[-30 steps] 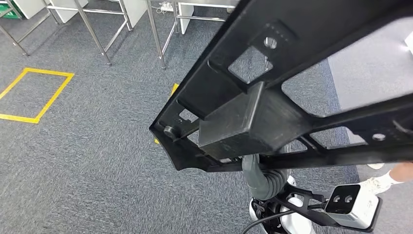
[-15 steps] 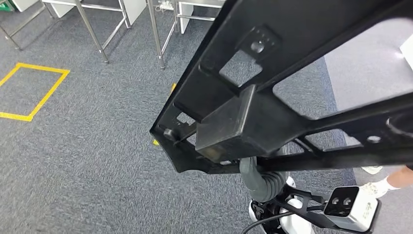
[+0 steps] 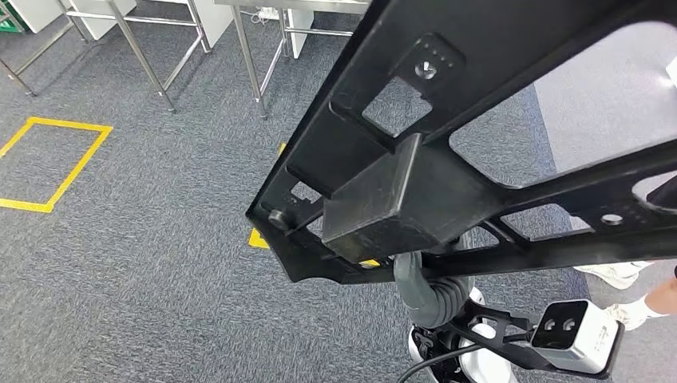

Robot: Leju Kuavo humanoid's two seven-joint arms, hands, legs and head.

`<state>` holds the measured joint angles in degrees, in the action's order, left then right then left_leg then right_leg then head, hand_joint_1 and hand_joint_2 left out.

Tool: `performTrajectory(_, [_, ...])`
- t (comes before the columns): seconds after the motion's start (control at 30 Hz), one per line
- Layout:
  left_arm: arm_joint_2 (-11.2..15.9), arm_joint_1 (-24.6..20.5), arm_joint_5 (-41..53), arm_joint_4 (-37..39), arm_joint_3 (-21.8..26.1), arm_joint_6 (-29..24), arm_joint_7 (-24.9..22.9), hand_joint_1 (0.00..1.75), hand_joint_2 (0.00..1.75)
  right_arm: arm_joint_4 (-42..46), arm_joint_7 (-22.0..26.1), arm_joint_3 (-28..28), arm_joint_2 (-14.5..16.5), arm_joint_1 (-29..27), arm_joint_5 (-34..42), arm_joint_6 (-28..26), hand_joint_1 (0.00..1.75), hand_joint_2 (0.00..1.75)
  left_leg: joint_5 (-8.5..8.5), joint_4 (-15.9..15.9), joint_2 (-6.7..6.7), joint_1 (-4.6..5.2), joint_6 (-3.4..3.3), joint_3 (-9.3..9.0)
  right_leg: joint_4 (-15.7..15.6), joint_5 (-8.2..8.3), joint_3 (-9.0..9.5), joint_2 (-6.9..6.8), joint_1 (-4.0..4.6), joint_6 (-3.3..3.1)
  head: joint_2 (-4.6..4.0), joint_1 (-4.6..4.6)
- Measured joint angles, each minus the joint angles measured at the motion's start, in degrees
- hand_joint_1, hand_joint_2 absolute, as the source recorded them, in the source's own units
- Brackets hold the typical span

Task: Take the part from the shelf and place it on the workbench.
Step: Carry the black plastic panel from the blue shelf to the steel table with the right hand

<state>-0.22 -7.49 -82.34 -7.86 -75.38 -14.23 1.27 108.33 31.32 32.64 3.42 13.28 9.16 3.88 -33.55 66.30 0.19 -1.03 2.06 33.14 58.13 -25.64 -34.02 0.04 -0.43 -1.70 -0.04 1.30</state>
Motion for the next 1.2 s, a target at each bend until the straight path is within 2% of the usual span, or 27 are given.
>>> performTrajectory(0.03, [0.0, 0.1, -0.1, 0.0, 0.0, 0.0, 0.0, 0.00, 1.75, 0.0, 0.0, 0.1, 0.0, 0.0, -0.1, -0.1, 1.75, 1.75, -1.11, 4.1, 0.00, -0.01, 0.15, 2.66, 0.0, -0.40, 0.39, 0.01, 0.07, -0.18, 0.00, -0.03])
performTrajectory(0.07, [0.0, 0.1, -0.1, 0.0, 0.0, 0.0, 0.1, 0.00, 1.75, 0.0, -0.1, 0.1, 0.0, -0.1, -0.2, -0.2, 1.75, 1.75, -1.40, 7.1, 0.00, -0.01, 0.25, 4.92, 0.0, -0.83, 0.87, 0.07, 0.14, -0.24, 0.00, -0.02])
performTrajectory(0.1, [0.0, 0.2, -0.2, 0.0, 0.0, 0.0, 0.1, 0.00, 1.75, 0.0, -0.2, 0.1, 0.0, -0.1, -0.3, -0.4, 1.75, 1.75, -0.44, 8.0, 0.00, -0.01, 0.28, 6.20, 0.1, -1.31, 1.46, 0.14, 0.18, -0.24, 0.00, -0.02])
performTrajectory(0.13, [0.0, 0.2, -0.2, 0.0, 0.0, 0.1, 0.1, 0.00, 1.75, 0.0, -0.2, 0.2, 0.0, -0.1, -0.4, -0.5, 1.75, 1.75, 1.71, 6.6, 0.00, -0.01, 0.22, 6.31, 0.1, -1.85, 2.19, 0.22, 0.21, -0.19, 0.00, -0.02])
performTrajectory(0.2, [0.0, 0.2, -0.2, 0.0, 0.0, 0.1, 0.1, 0.00, 1.75, 0.0, -0.3, 0.3, 0.0, -0.1, -0.6, -0.6, 1.75, 1.75, 7.09, -0.4, 0.00, 0.05, -0.22, 4.25, 0.1, -3.06, 3.76, 0.32, 0.25, 0.09, 0.00, 0.02])
performTrajectory(0.23, [0.0, 0.3, -0.2, 0.0, 0.0, 0.1, 0.0, 0.00, 1.75, 0.0, -0.3, 0.3, 0.1, -0.1, -0.7, -0.7, 1.75, 1.75, 8.59, -3.7, 0.00, 0.19, -0.54, 2.95, 0.2, -3.59, 4.25, 0.41, 0.32, 0.36, 0.00, 0.03])
performTrajectory(0.27, [0.0, 0.3, -0.2, 0.0, 0.0, 0.0, 0.0, 0.00, 1.75, 0.1, -0.3, 0.4, 0.1, -0.1, -0.8, -0.7, 1.75, 1.75, 9.06, -5.8, 0.00, 0.33, -0.94, 2.10, 0.2, -3.96, 4.46, 0.45, 0.37, 0.64, 0.00, 0.03])
performTrajectory(0.3, [0.0, 0.3, -0.2, 0.0, 0.0, 0.0, 0.0, 0.00, 1.75, 0.1, -0.3, 0.5, 0.1, -0.2, -1.0, -0.8, 1.75, 1.75, 8.62, -6.7, 0.00, 0.48, -1.35, 1.70, 0.3, -4.11, 4.50, 0.47, 0.41, 0.96, 0.00, 0.04])
performTrajectory(0.4, [0.0, 0.3, -0.2, 0.0, 0.0, 0.0, 0.0, 0.00, 1.75, 0.4, -0.4, 0.6, 0.1, -0.2, -1.2, -0.8, 1.75, 1.75, 7.87, -7.9, -0.16, 0.32, -2.51, 0.79, 1.3, -4.25, 4.38, 0.35, 0.39, 1.91, 0.00, 0.07])
performTrajectory(0.47, [0.0, 0.3, -0.2, 0.0, 0.0, 0.0, 0.0, 0.00, 1.75, 0.5, -0.4, 0.6, 0.1, -0.1, -1.3, -0.8, 1.75, 1.75, 7.46, -8.4, -0.27, 0.08, -3.15, -0.31, 5.5, -5.45, 2.19, 0.29, 0.21, 2.47, 0.00, 0.18])
performTrajectory(0.57, [0.1, 0.3, -0.3, 0.0, 0.0, -0.1, 0.0, 0.00, 1.75, 0.5, -0.4, 0.6, 0.1, -0.3, -1.3, -0.8, 1.75, 1.75, 6.32, -8.5, -0.32, 0.10, -3.43, -1.61, 15.4, -8.70, -4.97, 0.26, -0.15, 3.17, 0.00, 0.29])
performTrajectory(0.6, [0.0, 0.4, -0.3, 0.0, 0.0, 0.0, 0.0, 0.00, 1.75, 0.5, -0.4, 0.6, 0.1, -0.4, -1.3, -0.8, 1.75, 1.75, 5.84, -8.5, -0.36, 0.11, -3.36, -2.18, 16.4, -8.58, -6.57, 0.25, -0.24, 3.29, 0.00, 0.29])
performTrajectory(0.63, [0.0, 0.4, -0.3, 0.0, 0.0, 0.0, 0.0, 0.00, 1.75, 0.5, -0.4, 0.6, 0.1, -0.4, -1.3, -0.8, 1.75, 1.75, 5.33, -8.5, -0.41, 0.10, -3.26, -2.89, 15.4, -7.23, -7.07, 0.23, -0.29, 3.30, 0.00, 0.30])
performTrajectory(0.67, [0.0, 0.4, -0.3, 0.0, 0.0, 0.0, 0.0, 0.00, 1.75, 0.5, -0.4, 0.6, 0.1, -0.4, -1.3, -0.8, 1.75, 1.75, 4.83, -8.5, -0.46, 0.10, -3.13, -3.69, 12.5, -4.81, -6.56, 0.22, -0.31, 3.17, 0.00, 0.30])
performTrajectory(0.7, [0.0, 0.5, -0.3, 0.0, 0.0, 0.0, 0.0, 0.00, 1.75, 0.5, -0.4, 0.6, 0.1, -0.4, -1.3, -0.8, 1.75, 1.75, 4.28, -8.6, -0.49, 0.10, -2.97, -4.38, 8.5, -1.65, -5.54, 0.17, -0.25, 2.86, 0.00, 0.32])
performTrajectory(0.73, [-0.1, 0.4, -0.3, 0.0, 0.0, 0.0, 0.1, 0.00, 1.75, 0.5, -0.4, 0.6, 0.1, -0.4, -1.3, -0.8, 1.75, 1.75, 3.82, -8.6, -0.51, 0.12, -2.76, -4.96, 5.1, 0.64, -4.76, 0.10, -0.02, 2.49, 0.00, 0.23])
performTrajectory(0.77, [-0.1, 0.3, -0.4, 0.0, 0.0, 0.0, 0.1, 0.00, 1.75, 0.5, -0.4, 0.7, 0.1, -0.4, -1.3, -0.8, 1.75, 1.75, 3.47, -8.7, -0.50, 0.12, -2.48, -5.22, 2.7, 2.32, -4.29, 0.03, 0.23, 2.08, 0.00, 0.14])
performTrajectory(0.8, [-0.2, 0.3, -0.5, 0.0, 0.0, 0.0, 0.1, 0.00, 1.75, 0.5, -0.5, 0.7, 0.1, -0.4, -1.4, -0.8, 1.75, 1.75, 3.25, -8.8, -0.47, 0.12, -2.15, -5.41, 1.4, 3.15, -4.24, -0.02, 0.51, 1.68, 0.00, 0.05])
performTrajectory(0.87, [-0.2, 0.3, -0.7, 0.0, 0.0, 0.0, 0.2, 0.00, 1.75, 0.6, -0.7, 0.7, 0.1, -0.3, -1.4, -0.8, 1.75, 1.75, 3.32, -8.8, -0.38, 0.18, -1.34, -5.64, 0.8, 3.11, -4.09, 0.03, 0.65, 1.01, 0.00, -0.07])
performTrajectory(0.93, [-0.2, 0.2, -0.9, 0.0, 0.0, 0.0, 0.3, 0.00, 1.75, 0.7, -0.9, 0.8, 0.2, -0.2, -1.5, -0.8, 1.75, 1.75, 3.14, -6.6, -0.35, 0.18, -0.86, -4.98, 0.1, 2.90, -3.02, 0.06, 0.34, 0.41, 0.00, -0.14])
performTrajectory(0.97, [-0.2, 0.1, -1.0, 0.0, 0.0, 0.0, 0.4, 0.00, 1.75, 0.8, -1.0, 0.8, 0.4, -0.2, -1.5, -0.7, 1.75, 1.75, 2.40, -4.0, -0.36, 0.13, -0.67, -3.70, -0.2, 2.72, -2.47, 0.03, 0.17, 0.14, 0.00, -0.23])
performTrajectory(1.07, [-0.2, 0.1, -1.1, 0.0, 0.0, 0.0, 0.5, 0.00, 1.75, 0.9, -1.1, 1.0, 0.6, -0.1, -1.6, -0.7, 1.75, 1.75, -1.87, 6.0, -0.37, -0.02, -0.06, 2.53, -0.3, 1.94, -1.67, -0.01, 0.23, -0.42, 0.00, -0.39])
performTrajectory(1.1, [-0.2, 0.1, -1.1, 0.0, 0.0, 0.1, 0.6, 0.00, 1.75, 0.9, -1.1, 1.0, 0.6, -0.1, -1.6, -0.7, 1.75, 1.75, -2.34, 7.4, -0.36, -0.04, 0.00, 3.93, -0.2, 1.69, -1.46, 0.07, 0.27, -0.44, 0.00, -0.40])
performTrajectory(1.13, [-0.2, 0.2, -1.1, 0.0, 0.0, 0.1, 0.7, 0.00, 1.75, 0.9, -1.1, 1.0, 0.6, -0.1, -1.7, -0.7, 1.75, 1.75, -1.48, 6.8, -0.36, -0.05, -0.02, 4.40, -0.1, 1.45, -1.25, 0.15, 0.27, -0.39, 0.00, -0.39])
performTrajectory(1.17, [-0.2, 0.2, -1.1, 0.0, 0.0, 0.1, 0.8, 0.00, 1.75, 0.9, -1.1, 1.0, 0.6, -0.1, -1.8, -0.7, 1.75, 1.75, 0.59, 4.2, -0.35, -0.06, -0.10, 3.87, 0.1, 1.17, -0.98, 0.23, 0.27, -0.31, 0.00, -0.40])
performTrajectory(1.2, [-0.2, 0.2, -1.1, 0.0, 0.0, 0.2, 0.9, 0.00, 1.75, 0.9, -1.1, 1.0, 0.6, -0.1, -1.9, -0.7, 1.75, 1.75, 3.29, 0.3, -0.31, -0.06, -0.24, 2.63, 0.3, 0.85, -0.71, 0.27, 0.25, -0.16, 0.00, -0.39])
